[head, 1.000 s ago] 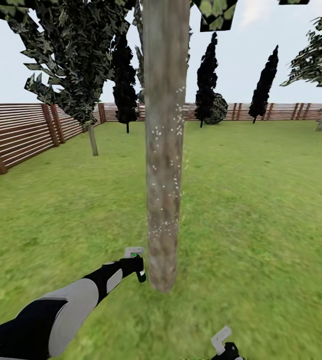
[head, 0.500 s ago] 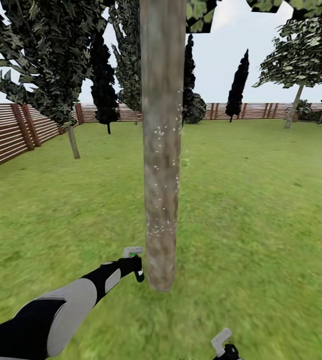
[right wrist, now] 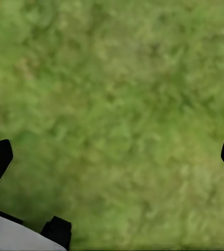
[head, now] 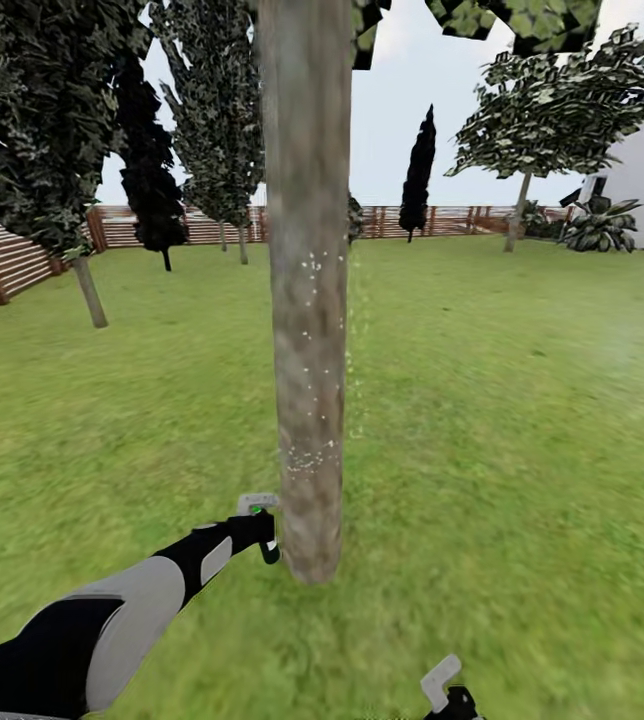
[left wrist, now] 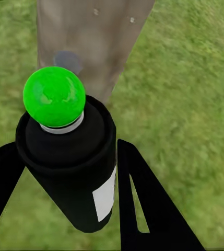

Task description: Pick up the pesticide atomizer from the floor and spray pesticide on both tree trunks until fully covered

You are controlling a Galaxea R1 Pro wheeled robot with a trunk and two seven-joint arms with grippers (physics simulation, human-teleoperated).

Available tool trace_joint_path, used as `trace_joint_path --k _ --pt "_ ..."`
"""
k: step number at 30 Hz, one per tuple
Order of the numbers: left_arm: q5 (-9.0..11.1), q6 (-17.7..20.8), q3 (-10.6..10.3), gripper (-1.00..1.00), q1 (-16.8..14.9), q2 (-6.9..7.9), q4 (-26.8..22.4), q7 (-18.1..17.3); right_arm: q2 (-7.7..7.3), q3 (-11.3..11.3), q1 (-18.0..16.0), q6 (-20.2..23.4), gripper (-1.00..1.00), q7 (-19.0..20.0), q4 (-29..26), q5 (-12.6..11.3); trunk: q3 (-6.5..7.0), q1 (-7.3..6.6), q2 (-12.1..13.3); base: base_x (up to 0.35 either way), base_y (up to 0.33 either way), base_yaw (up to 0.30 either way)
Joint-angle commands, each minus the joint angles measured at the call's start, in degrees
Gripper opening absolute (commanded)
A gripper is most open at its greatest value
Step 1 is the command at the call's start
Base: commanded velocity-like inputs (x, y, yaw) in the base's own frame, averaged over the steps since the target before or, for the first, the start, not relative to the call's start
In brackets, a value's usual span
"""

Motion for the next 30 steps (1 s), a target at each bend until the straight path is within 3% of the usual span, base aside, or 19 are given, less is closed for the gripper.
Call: trace_joint_path --k 1,7,12,13,14,17,18,20,23,24,25,27,30 --pt "0.0 0.0 0.0 -1.0 0.0 0.16 0.0 0.0 -0.04 0.0 0.0 0.0 1.0 0.0 0.0 0.0 0.0 0.0 0.0 0.0 0.35 -0.299" --pt "0.0 0.2 0.0 -1.0 0.0 1.19 0.0 0.0 -0.29 0.0 0.0 0.0 1.0 0.0 0.0 0.0 0.0 0.0 0.0 0.0 0.35 -0.299" --pt "0.0 0.3 -0.3 -1.0 0.0 1.22 -0.2 0.0 -0.3 0.0 0.0 0.0 1.0 0.0 0.0 0.0 0.0 0.0 0.0 0.0 0.094 -0.082" --pt "0.1 3.2 -0.6 -1.0 0.0 1.02 -2.5 0.0 -0.3 0.0 0.0 0.0 1.0 0.0 0.0 0.0 0.0 0.0 0.0 0.0 0.01 -0.009" --pt "0.1 9.8 -0.7 -1.0 0.0 0.86 -8.2 0.0 -0.3 0.0 0.0 0.0 1.0 -0.1 0.0 0.0 0.0 0.0 0.0 0.0 0.004 -0.003" --pt "0.1 23.2 -0.8 -1.0 0.0 0.73 -19.8 0.1 -0.33 0.0 0.0 0.1 1.0 -0.1 -0.1 0.0 0.0 0.0 0.0 0.0 0.002 -0.002" --pt "0.0 29.0 -0.8 -1.0 0.0 0.71 -25.7 0.1 -0.36 0.0 0.0 0.2 1.0 -0.1 0.0 0.0 0.0 0.0 0.0 0.0 0.0 0.0" --pt "-0.1 33.8 -0.9 -1.0 0.0 0.63 -30.3 0.1 -0.41 0.0 0.0 0.2 1.0 -0.1 -0.1 0.0 0.0 0.0 0.0 0.0 0.0 0.0" --pt "-0.2 35.8 -0.9 -1.0 0.0 0.08 -32.1 0.0 -0.51 0.0 0.0 0.3 1.0 -0.1 -0.1 0.0 0.0 0.0 0.0 0.0 0.0 0.0" --pt "-0.1 39.0 -0.9 -1.0 0.0 -0.19 -32.8 0.0 -0.51 0.0 0.0 0.3 1.0 -0.1 0.0 0.0 0.0 0.0 0.0 0.0 0.0 0.0" --pt "-0.1 45.8 -0.9 -1.0 0.0 -0.34 -36.4 0.1 -0.49 0.0 0.0 0.3 1.0 -0.1 0.0 0.0 0.0 0.0 0.0 0.0 0.0 0.0" --pt "-0.2 51.6 -0.9 -1.0 0.0 -0.46 -42.7 0.1 -0.48 0.0 0.0 0.3 1.0 -0.1 0.0 0.0 0.0 0.0 0.0 0.0 0.0 0.0" --pt "-0.2 53.9 -0.9 -1.0 -0.1 -0.53 -46.1 0.0 -0.47 0.0 0.0 0.4 1.0 -0.1 0.0 0.0 0.0 0.0 0.0 0.0 0.0 0.0"
